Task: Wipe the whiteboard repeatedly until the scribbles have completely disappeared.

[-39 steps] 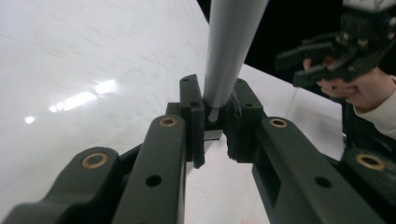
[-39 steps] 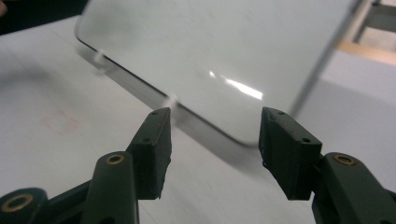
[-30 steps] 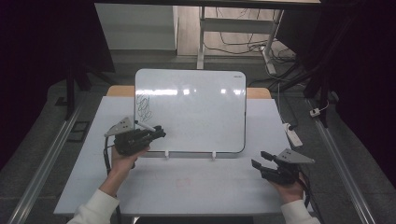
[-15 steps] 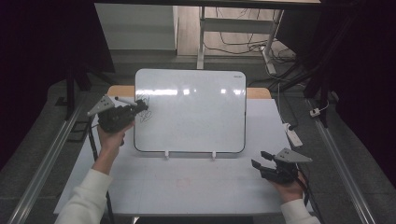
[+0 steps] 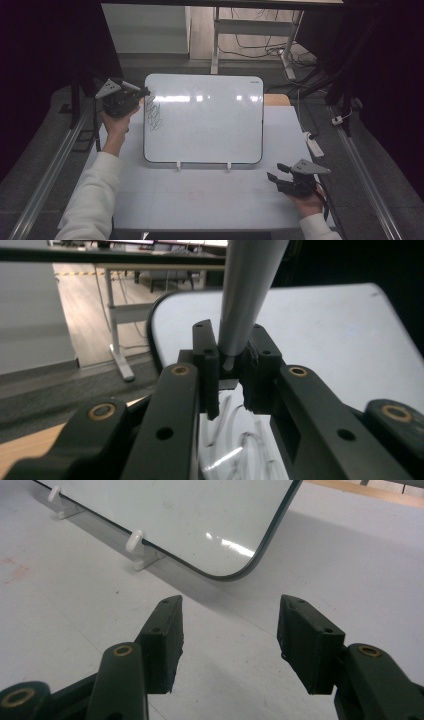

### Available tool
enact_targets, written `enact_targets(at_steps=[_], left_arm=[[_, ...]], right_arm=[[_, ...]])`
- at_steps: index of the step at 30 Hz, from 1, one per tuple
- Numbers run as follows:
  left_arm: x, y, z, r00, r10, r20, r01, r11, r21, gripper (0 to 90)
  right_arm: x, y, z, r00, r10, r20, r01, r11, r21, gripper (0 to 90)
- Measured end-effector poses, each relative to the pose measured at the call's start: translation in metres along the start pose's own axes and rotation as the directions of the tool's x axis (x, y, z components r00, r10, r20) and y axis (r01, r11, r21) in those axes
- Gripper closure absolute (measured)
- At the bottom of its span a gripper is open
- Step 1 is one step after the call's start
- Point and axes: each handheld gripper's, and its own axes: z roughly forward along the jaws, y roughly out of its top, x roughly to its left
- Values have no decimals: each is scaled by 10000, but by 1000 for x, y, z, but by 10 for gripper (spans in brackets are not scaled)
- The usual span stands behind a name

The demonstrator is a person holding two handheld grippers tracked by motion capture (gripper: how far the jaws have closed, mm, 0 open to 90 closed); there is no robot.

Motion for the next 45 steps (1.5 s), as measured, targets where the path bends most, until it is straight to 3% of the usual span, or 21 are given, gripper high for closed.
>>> enact_targets(at_steps=[2, 7, 9, 10, 11, 12, 15, 19, 20, 23, 24, 26, 30, 31, 34, 35, 36, 37, 40, 42, 45], left_arm=[[2, -5, 4, 10000, 10, -47, -9, 9998, 198, 779], [-5, -14, 15, 9975, -184, 686, 176, 9998, 128, 779], [-14, -16, 20, 9958, 122, 907, -147, 9995, 266, 779], [-16, -14, 20, 9965, 428, 719, -453, 9984, 337, 779], [-11, -10, 15, 9985, 534, 131, -537, 9984, 168, 779], [-5, -8, 11, 9993, 333, -155, -332, 9994, 72, 780], [4, -9, 5, 9997, 72, -241, -70, 10000, 63, 780], [-11, -16, 12, 9976, 556, 420, -571, 9977, 364, 780], [-24, -18, 19, 9917, 1059, 724, -1100, 9924, 555, 780], [-26, -16, 19, 9890, 1363, 580, -1399, 9882, 624, 780], [-15, -11, 14, 9942, 1070, 48, -1071, 9932, 456, 780], [-4, -9, 8, 9977, 653, -206, -646, 9975, 297, 780], [-7, -14, 9, 9986, 514, 109, -517, 9980, 358, 780], [-21, -21, 15, 9948, 844, 578, -876, 9947, 539, 780], [-32, -22, 18, 9880, 1409, 626, -1451, 9871, 678, 780], [-30, -20, 17, 9875, 1490, 508, -1521, 9861, 662, 780], [-17, -13, 11, 9931, 1158, -153, -1150, 9923, 463, 780], [-7, -11, 7, 9955, 871, -382, -857, 9956, 368, 780], [4, -8, 1, 9967, 571, -570, -556, 9981, 271, 780], [3, -10, 1, 9969, 623, -481, -607, 9976, 337, 780], [-17, -22, 9, 9940, 1072, 202, -1083, 9923, 608, 780]], right_arm=[[1, 0, 0, 10000, 16, -33, -17, 10000, -8, 441], [2, -1, 2, 9999, 19, -104, -18, 10000, 53, 440], [3, -1, 3, 9999, -47, -110, 48, 9999, 108, 439], [3, -1, 3, 9999, -50, -114, 51, 9999, 117, 439], [3, -1, 3, 9999, -50, -114, 51, 9999, 120, 438], [3, -1, 3, 9999, -53, -101, 54, 9999, 109, 438], [3, 0, 2, 9999, -2, -125, 2, 10000, 46, 437], [3, 0, 3, 9998, -11, -175, 12, 10000, 69, 436], [3, 0, 4, 9998, -22, -184, 24, 9999, 119, 435], [3, -1, 4, 9999, -37, -146, 39, 9998, 176, 434], [2, -1, 3, 9999, -6, -148, 8, 9999, 163, 434], [2, -1, 2, 9999, 45, -130, -44, 9999, 92, 434], [3, 0, 2, 9998, 29, -198, -28, 10000, 55, 434], [3, 0, 3, 9998, 4, -217, -2, 10000, 92, 434], [4, -1, 5, 9997, -38, -260, 43, 9998, 212, 433], [4, -1, 6, 9997, -66, -235, 72, 9997, 254, 432], [4, -1, 5, 9997, -48, -225, 54, 9997, 248, 432], [4, -1, 5, 9998, -29, -199, 33, 9998, 208, 432], [4, 0, 3, 9998, -29, -187, 30, 9999, 104, 432], [4, 1, 4, 9997, -30, -225, 33, 9999, 103, 432], [5, 0, 7, 9995, -66, -316, 74, 9997, 245, 431]])
